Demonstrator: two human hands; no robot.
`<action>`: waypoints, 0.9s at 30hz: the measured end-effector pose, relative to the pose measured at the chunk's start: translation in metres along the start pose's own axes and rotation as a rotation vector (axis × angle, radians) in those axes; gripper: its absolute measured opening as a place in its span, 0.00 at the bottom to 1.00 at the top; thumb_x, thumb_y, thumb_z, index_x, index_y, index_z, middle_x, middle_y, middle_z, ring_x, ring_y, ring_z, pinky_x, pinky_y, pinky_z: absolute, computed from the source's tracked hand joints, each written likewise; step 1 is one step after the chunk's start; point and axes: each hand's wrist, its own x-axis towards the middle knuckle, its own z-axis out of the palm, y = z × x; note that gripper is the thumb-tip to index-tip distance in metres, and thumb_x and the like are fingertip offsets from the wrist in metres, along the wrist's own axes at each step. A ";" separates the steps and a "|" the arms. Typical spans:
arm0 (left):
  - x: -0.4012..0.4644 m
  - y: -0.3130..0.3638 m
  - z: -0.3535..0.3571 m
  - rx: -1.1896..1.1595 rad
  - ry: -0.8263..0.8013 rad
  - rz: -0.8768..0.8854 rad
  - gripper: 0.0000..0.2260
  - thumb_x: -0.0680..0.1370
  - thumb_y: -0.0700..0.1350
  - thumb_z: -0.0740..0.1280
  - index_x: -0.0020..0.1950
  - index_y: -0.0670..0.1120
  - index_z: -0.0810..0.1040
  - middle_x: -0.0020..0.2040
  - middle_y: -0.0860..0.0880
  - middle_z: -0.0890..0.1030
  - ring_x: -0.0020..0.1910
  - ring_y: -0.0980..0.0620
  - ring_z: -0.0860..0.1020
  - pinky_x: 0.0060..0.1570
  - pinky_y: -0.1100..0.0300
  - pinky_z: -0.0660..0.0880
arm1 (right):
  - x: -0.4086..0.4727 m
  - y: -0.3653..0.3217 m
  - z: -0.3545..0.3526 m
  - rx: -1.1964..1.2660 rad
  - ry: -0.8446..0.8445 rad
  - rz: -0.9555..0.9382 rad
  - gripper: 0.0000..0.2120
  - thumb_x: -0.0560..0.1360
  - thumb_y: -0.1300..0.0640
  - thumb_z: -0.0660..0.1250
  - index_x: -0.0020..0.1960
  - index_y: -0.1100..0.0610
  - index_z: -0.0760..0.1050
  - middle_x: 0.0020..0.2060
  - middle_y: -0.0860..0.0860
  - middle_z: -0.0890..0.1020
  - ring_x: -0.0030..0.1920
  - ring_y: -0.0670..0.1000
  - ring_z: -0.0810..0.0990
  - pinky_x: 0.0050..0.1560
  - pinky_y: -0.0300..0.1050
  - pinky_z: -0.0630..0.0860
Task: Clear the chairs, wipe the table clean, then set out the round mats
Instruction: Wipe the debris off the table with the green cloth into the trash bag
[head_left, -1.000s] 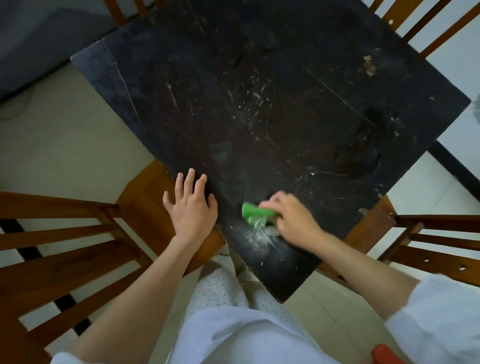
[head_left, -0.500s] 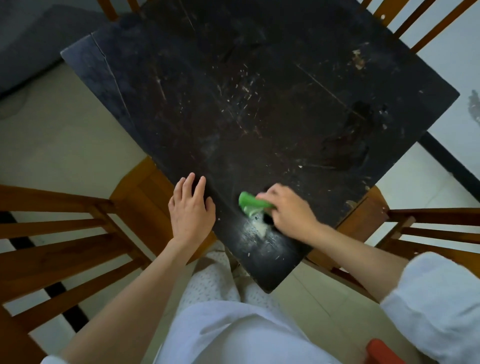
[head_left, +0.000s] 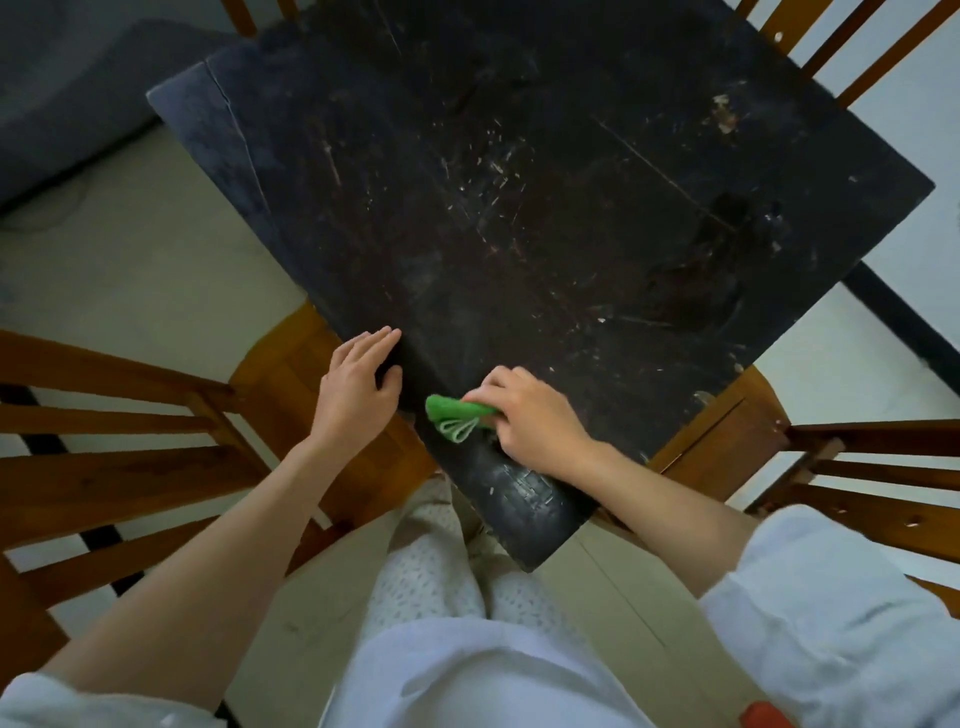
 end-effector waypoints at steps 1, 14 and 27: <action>-0.001 -0.004 -0.001 -0.004 0.032 0.023 0.20 0.80 0.43 0.59 0.73 0.49 0.65 0.73 0.50 0.67 0.73 0.50 0.59 0.71 0.51 0.59 | 0.008 -0.001 -0.004 -0.006 0.034 -0.020 0.17 0.73 0.64 0.61 0.60 0.53 0.75 0.53 0.53 0.75 0.54 0.55 0.72 0.47 0.49 0.71; -0.028 -0.027 0.008 0.037 0.096 -0.052 0.20 0.80 0.42 0.58 0.73 0.46 0.65 0.76 0.48 0.60 0.76 0.48 0.53 0.70 0.41 0.61 | 0.016 -0.015 0.012 -0.215 -0.131 -0.235 0.20 0.70 0.66 0.63 0.60 0.52 0.76 0.56 0.53 0.75 0.56 0.57 0.70 0.49 0.49 0.65; -0.035 -0.009 0.027 0.187 0.021 0.086 0.20 0.81 0.47 0.57 0.74 0.50 0.63 0.76 0.50 0.58 0.76 0.50 0.50 0.72 0.48 0.51 | -0.037 0.019 0.003 -0.026 0.441 0.799 0.17 0.78 0.59 0.59 0.67 0.55 0.69 0.60 0.54 0.72 0.59 0.56 0.72 0.53 0.50 0.71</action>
